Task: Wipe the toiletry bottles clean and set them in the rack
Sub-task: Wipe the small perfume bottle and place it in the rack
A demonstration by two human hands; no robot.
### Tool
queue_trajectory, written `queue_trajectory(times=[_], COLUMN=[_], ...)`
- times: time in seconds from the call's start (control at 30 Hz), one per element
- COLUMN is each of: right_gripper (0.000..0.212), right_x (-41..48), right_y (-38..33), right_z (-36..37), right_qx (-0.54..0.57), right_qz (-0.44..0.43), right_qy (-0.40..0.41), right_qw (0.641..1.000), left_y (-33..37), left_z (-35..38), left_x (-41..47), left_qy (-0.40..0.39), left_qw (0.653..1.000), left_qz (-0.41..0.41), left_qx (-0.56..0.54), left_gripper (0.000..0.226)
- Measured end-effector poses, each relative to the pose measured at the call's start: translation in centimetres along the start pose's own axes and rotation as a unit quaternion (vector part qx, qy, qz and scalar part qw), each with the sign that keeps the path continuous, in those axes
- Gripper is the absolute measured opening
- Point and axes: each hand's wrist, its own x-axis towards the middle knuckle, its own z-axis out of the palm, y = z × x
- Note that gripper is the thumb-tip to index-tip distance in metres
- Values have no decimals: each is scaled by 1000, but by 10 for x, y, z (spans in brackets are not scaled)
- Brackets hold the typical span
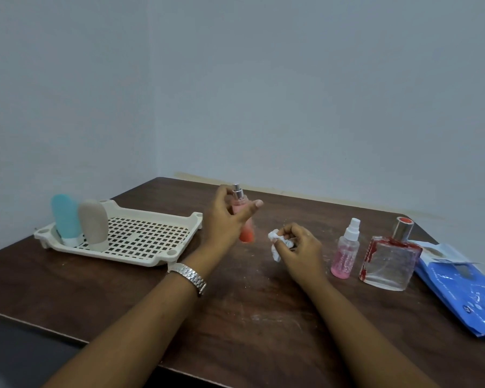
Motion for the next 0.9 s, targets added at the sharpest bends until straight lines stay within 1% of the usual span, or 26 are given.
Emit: queue_trajectory(times=[0.1,0.2,0.3,0.47,0.63,0.83,0.9], right_gripper=[10,11,14,14,13,14,14], right_x=[-1,-3,-5,-10,-13,-13,-13], right_y=[-1,-2,-4,-10,-9,-11,-11], right_z=[1,2,2,2,1,1,1], right_qx=[-20,-61,-95,-113,-119,-119,-119], right_qz=[-15,-41,-63,-86,-85,-83,-80], right_qy=[-10,-34,-59,-112,-118,-125,-128], right_qw=[1000,997,992,984,982,981,981], left_y=[1,-5,-17,-45,-58,-56,-57], left_z=[-31,-68,-102,-139,-157,-166,-168], left_x=[3,8,8,1,-5,-3,-3], left_qy=[30,86,131,183,208,211,216], left_qw=[999,996,990,973,960,957,954], left_qz=[-8,-17,-19,-65,-87,-65,-55], left_qx=[6,2,56,123,166,187,201], left_gripper=[42,41,39,46,47,53,51])
